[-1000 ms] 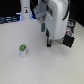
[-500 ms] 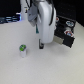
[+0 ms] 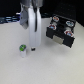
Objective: Open the kcup holder, insert the kcup into the holder, and close the kcup holder
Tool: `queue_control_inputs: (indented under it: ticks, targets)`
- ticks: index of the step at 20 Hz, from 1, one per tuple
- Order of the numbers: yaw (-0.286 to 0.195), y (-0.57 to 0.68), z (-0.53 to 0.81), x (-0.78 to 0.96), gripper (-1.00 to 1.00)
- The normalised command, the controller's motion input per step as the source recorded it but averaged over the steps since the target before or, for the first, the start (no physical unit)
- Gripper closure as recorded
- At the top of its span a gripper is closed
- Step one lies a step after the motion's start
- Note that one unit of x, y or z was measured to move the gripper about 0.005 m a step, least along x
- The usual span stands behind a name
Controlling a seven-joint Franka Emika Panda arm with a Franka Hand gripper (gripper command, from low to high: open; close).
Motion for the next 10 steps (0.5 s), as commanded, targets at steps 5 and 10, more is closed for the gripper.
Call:
queue_control_inputs:
  ticks: [5, 10]
  targets:
    - [-0.271, -0.52, -0.36, -0.26, -1.00]
    - [-0.266, -0.53, -0.44, -0.16, -1.00]
